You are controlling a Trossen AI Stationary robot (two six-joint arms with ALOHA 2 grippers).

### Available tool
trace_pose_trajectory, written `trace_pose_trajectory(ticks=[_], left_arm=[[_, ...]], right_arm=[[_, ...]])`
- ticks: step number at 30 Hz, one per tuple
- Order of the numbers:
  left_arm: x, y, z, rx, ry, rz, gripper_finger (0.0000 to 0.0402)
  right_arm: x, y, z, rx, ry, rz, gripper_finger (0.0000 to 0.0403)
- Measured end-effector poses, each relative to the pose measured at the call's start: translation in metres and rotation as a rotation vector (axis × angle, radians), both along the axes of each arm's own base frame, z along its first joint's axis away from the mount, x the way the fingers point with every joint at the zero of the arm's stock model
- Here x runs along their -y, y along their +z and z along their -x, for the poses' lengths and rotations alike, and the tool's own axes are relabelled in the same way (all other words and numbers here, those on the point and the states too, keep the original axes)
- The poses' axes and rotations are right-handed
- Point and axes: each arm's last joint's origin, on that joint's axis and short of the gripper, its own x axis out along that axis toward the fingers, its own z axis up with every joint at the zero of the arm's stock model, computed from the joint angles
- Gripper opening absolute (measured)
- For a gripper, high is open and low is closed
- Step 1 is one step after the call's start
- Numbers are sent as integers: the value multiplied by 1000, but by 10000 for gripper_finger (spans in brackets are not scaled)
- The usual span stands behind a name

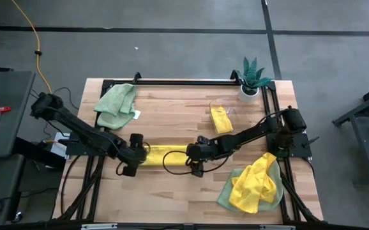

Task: Fold microfiber towels
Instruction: Fold the top yellow microfiber towel

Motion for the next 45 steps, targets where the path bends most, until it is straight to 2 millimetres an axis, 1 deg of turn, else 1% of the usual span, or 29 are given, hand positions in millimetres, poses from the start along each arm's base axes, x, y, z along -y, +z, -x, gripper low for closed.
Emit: trace_pose_trajectory(ticks=[4, 8, 11, 15, 17, 23, 29, 33, 36, 37, 41, 45], left_arm=[[-7, 24, 13, 138, 103, 23, 216], [-14, 41, 25, 258, 211, 32, 216], [-17, 45, 32, 268, 249, 24, 216], [-17, 42, 34, 242, 265, 19, 216], [-14, 40, 30, 244, 255, 30, 216], [4, 26, 20, 166, 132, 29, 216], [23, 4, 10, 77, 61, 11, 216], [32, -12, 5, 26, 33, -15, 216], [35, -25, 0, -15, 34, -39, 216], [37, -29, -4, -16, 41, -30, 216], [40, -45, -8, -75, 41, -15, 216], [42, -51, -10, -100, 50, -15, 216]], right_arm=[[6, 20, -6, 50, 4, 40, 261], [13, 26, -9, 68, -7, 42, 261], [15, 26, -9, 64, -6, 33, 261], [16, 25, -8, 46, 16, 47, 261], [16, 25, -8, 42, 39, 42, 261], [14, 12, -8, -16, 96, 39, 261], [11, -3, -10, -66, 146, 43, 261], [7, -6, -10, -69, 166, 48, 261], [4, -5, -10, -58, 193, 62, 261], [3, -5, -10, -59, 203, 64, 261], [-3, -9, -9, -74, 248, 58, 261], [-10, -17, -8, -93, 272, 58, 261]])
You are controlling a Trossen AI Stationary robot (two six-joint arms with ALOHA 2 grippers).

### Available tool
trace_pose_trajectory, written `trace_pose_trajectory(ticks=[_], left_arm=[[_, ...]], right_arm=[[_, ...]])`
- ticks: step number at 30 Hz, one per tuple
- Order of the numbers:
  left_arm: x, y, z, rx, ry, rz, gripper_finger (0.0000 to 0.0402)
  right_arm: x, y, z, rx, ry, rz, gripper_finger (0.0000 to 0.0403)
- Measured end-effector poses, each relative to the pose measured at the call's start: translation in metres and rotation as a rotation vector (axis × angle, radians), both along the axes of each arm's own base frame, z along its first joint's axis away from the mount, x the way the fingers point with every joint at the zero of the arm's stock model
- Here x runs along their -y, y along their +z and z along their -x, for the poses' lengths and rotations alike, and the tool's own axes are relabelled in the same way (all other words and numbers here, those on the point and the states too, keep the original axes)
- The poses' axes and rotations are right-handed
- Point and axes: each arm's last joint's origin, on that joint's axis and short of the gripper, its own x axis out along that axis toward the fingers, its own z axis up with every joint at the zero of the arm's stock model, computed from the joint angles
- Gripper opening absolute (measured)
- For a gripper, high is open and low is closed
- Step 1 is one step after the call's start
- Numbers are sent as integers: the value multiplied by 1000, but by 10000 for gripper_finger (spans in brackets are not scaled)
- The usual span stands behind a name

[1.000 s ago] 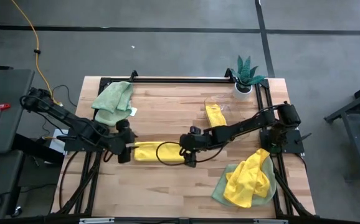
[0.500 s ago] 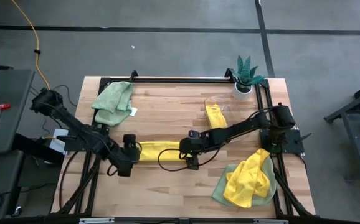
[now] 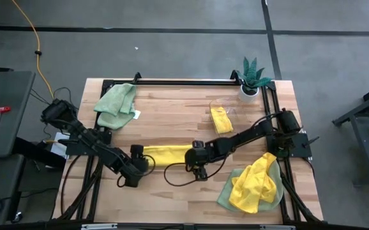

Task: Fold microfiber towels
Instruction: Fold the top yellow microfiber towel

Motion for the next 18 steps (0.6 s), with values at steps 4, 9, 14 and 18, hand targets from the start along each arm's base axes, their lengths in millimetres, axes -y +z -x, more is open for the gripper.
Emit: trace_pose_trajectory(ticks=[4, 9, 14, 18], left_arm=[[-1, 0, 0, 5, 16, 6, 215], [-1, 2, 1, 7, 16, 15, 215], [-1, 2, 2, -5, 14, 21, 215], [-2, 1, 3, -24, 13, 26, 215]], right_arm=[[-5, -3, 1, -5, 25, 6, 261], [-9, -5, 4, -25, 68, 37, 261], [-8, -16, 5, -69, 41, 38, 261], [-10, -21, 4, -85, -14, 12, 261]])
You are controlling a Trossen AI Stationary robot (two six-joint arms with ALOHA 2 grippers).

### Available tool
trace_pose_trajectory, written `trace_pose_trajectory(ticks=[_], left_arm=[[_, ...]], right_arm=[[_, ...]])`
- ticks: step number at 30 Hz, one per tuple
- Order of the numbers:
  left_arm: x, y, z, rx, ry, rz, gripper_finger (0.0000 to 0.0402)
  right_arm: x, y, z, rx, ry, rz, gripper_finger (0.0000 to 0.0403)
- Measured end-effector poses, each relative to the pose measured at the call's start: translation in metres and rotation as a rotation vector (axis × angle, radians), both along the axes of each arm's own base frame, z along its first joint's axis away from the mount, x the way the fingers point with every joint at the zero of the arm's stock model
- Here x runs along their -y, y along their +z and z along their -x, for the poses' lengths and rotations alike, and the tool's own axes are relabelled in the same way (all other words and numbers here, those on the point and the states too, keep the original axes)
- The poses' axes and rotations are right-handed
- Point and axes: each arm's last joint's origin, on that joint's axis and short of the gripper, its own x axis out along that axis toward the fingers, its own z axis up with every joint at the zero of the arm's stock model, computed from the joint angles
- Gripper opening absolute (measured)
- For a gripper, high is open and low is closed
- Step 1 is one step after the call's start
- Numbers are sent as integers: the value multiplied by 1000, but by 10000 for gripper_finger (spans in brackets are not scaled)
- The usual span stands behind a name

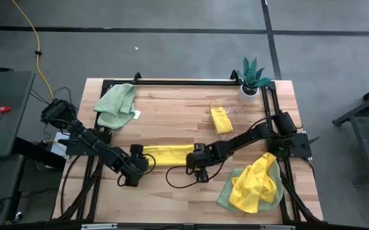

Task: Fold microfiber towels
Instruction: Fold the top yellow microfiber towel

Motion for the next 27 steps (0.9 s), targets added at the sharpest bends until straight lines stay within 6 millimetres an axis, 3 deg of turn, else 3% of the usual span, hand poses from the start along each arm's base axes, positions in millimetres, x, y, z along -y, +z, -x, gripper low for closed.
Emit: trace_pose_trajectory(ticks=[8, 12, 21, 27], left_arm=[[0, 0, 1, -22, -5, 12, 216], [0, 0, 2, -30, -8, 15, 214], [-1, -1, 4, -43, -18, -9, 172], [-2, -1, 5, -55, -33, -39, 102]], right_arm=[[-5, 0, 2, -5, -38, -5, 260], [-4, -1, 2, -13, -101, -14, 236], [-2, -2, 3, -15, -125, 30, 106], [-2, -2, 4, -21, -142, 29, 14]])
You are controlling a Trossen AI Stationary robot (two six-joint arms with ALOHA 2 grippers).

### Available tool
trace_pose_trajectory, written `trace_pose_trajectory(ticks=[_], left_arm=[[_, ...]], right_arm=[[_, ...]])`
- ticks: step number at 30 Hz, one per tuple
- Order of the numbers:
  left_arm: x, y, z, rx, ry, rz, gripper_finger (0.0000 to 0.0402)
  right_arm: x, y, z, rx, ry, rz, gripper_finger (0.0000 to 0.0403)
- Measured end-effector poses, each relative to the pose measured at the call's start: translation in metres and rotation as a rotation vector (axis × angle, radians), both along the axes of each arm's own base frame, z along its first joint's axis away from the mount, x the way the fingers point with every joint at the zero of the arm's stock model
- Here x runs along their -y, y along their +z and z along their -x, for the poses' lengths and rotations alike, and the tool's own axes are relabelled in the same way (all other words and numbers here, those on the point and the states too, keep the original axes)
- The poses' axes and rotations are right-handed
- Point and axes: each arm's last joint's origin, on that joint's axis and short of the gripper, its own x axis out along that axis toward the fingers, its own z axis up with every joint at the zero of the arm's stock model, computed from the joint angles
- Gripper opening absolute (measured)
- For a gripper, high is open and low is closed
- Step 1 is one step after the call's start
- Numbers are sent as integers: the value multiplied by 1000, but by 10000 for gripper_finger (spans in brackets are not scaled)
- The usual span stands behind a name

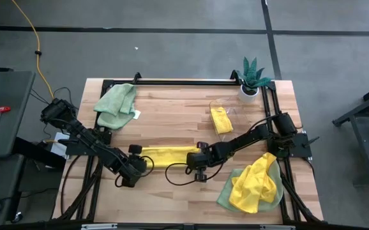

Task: Fold microfiber towels
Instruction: Fold the top yellow microfiber towel

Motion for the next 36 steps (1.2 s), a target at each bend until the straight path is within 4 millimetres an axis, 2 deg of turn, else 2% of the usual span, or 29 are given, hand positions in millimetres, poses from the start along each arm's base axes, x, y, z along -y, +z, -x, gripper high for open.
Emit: trace_pose_trajectory(ticks=[5, 7, 13, 18, 25, 31, 36], left_arm=[[-1, 0, 1, -7, -2, -14, 19], [-1, -1, 1, -7, 8, -12, 7], [-1, 4, 2, -7, 31, 57, 3], [-1, 20, 8, 8, 54, 199, 2], [-2, 42, 15, 54, 122, 360, 1], [-6, 53, 19, 91, 278, 435, 0], [-8, 50, 18, 74, 437, 456, 0]], right_arm=[[0, 0, 0, -2, -8, -4, 11], [0, 0, 0, -3, -14, -8, 5], [1, 3, 1, -16, -27, -86, 2], [5, 15, -1, -13, -21, -249, 1], [9, 19, -7, -46, -48, -519, 0], [16, 21, -11, -84, -117, -671, 0], [27, 22, -13, -101, -217, -725, 0]])
